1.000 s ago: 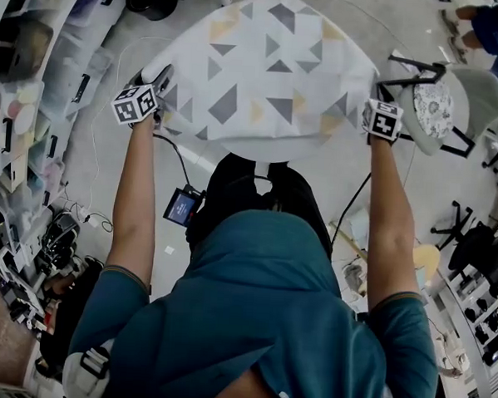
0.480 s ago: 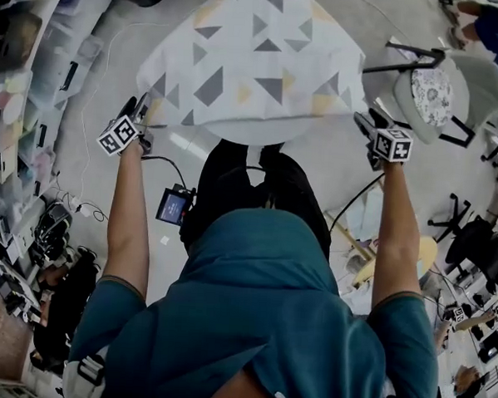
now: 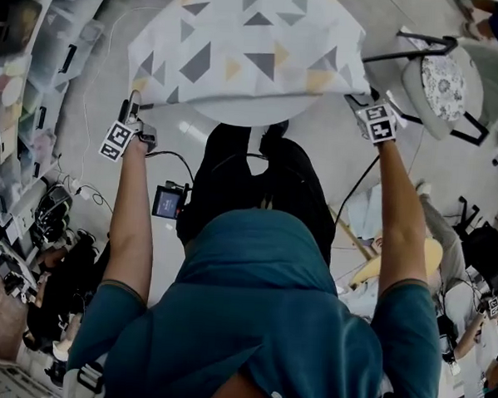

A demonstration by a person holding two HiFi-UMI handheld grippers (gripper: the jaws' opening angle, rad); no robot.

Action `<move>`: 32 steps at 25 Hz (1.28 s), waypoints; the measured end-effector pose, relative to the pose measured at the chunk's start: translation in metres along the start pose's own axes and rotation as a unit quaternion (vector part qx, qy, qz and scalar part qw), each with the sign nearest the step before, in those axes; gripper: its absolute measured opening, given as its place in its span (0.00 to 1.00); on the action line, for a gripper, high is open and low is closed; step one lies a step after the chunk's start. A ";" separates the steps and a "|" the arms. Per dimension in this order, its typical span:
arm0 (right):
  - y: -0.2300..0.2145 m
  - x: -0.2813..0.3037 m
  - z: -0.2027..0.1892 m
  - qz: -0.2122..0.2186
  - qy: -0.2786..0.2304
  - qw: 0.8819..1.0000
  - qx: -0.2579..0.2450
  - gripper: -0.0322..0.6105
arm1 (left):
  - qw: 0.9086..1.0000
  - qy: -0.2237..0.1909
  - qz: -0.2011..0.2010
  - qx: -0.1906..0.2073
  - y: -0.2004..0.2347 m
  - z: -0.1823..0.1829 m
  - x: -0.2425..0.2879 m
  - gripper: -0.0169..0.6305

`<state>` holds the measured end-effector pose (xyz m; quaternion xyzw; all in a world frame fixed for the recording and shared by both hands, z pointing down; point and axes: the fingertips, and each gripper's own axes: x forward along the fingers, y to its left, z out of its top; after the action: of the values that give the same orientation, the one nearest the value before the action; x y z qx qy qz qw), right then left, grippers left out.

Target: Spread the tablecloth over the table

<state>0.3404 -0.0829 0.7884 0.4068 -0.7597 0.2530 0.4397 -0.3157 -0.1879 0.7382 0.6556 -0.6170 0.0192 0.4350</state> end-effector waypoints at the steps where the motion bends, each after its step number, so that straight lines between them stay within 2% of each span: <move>1: -0.003 -0.003 0.001 -0.014 -0.013 1.000 0.007 0.48 | 1.000 -0.013 0.008 -0.011 0.001 -0.002 -0.003 0.51; 2: -0.006 -0.008 0.001 -0.026 -0.023 0.999 0.015 0.47 | 0.999 -0.024 0.018 -0.021 0.002 -0.004 -0.006 0.51; 3: -0.010 -0.016 0.000 -0.037 -0.033 0.998 0.025 0.39 | 0.999 -0.036 0.027 -0.030 0.004 -0.005 -0.010 0.51; 4: -0.014 -0.025 -0.002 -0.043 -0.041 0.998 0.034 0.22 | 0.997 -0.047 0.037 -0.039 0.006 -0.006 -0.016 0.52; 5: -0.014 -0.035 -0.004 -0.040 -0.047 0.997 0.040 0.10 | 0.996 -0.057 0.044 -0.049 0.007 -0.007 -0.022 0.49; 8: 0.002 -0.064 -0.010 0.006 -0.054 0.998 0.027 0.06 | 0.995 -0.067 0.048 -0.064 0.004 -0.016 -0.036 0.45; 10: 0.022 -0.084 -0.018 0.070 -0.053 0.996 0.032 0.06 | 0.995 -0.065 0.043 -0.064 -0.004 -0.025 -0.044 0.45; 11: 0.034 -0.095 -0.024 0.115 -0.049 0.991 0.052 0.06 | 0.995 -0.063 0.041 -0.065 -0.007 -0.032 -0.048 0.45; 13: 0.056 -0.119 -0.033 0.211 -0.046 0.969 0.116 0.06 | 0.995 -0.059 0.038 -0.072 -0.014 -0.044 -0.053 0.45; 16: 0.081 -0.154 -0.020 0.341 -0.072 0.915 0.206 0.06 | 0.995 -0.050 0.034 -0.083 -0.020 -0.062 -0.050 0.45; 17: 0.086 -0.162 -0.016 0.367 -0.079 0.899 0.225 0.06 | 0.995 -0.046 0.032 -0.086 -0.021 -0.067 -0.049 0.45; 18: 0.085 -0.164 -0.015 0.372 -0.084 0.892 0.245 0.06 | 0.995 -0.042 0.029 -0.088 -0.023 -0.071 -0.048 0.45; 19: 0.078 -0.160 -0.020 0.350 -0.086 0.893 0.269 0.06 | 0.995 -0.039 0.026 -0.090 -0.024 -0.075 -0.048 0.45; 21: 0.058 -0.139 -0.044 0.268 -0.088 0.902 0.326 0.06 | 0.995 -0.030 0.020 -0.092 -0.027 -0.082 -0.050 0.45; 23: 0.054 -0.120 -0.065 0.197 -0.089 0.911 0.352 0.08 | 0.995 -0.018 0.012 -0.093 -0.029 -0.090 -0.051 0.45; 25: 0.070 -0.106 -0.061 0.146 -0.089 0.934 0.314 0.08 | 0.996 -0.011 0.002 -0.094 -0.030 -0.093 -0.050 0.45; 27: 0.099 -0.094 -0.034 0.110 -0.096 0.960 0.239 0.08 | 0.995 -0.007 -0.010 -0.098 -0.030 -0.091 -0.044 0.45; 29: 0.132 -0.079 0.006 0.087 -0.109 0.973 0.186 0.08 | 0.993 -0.006 -0.024 -0.113 -0.026 -0.087 -0.035 0.46; 32: 0.175 -0.047 0.066 0.047 -0.121 0.982 0.137 0.08 | 0.990 -0.006 -0.032 -0.138 -0.010 -0.083 -0.020 0.52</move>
<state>0.1763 -0.0185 0.7111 0.4542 -0.7838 0.3243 0.2723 -0.2699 -0.1245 0.7727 0.6090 -0.5946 -0.0840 0.5182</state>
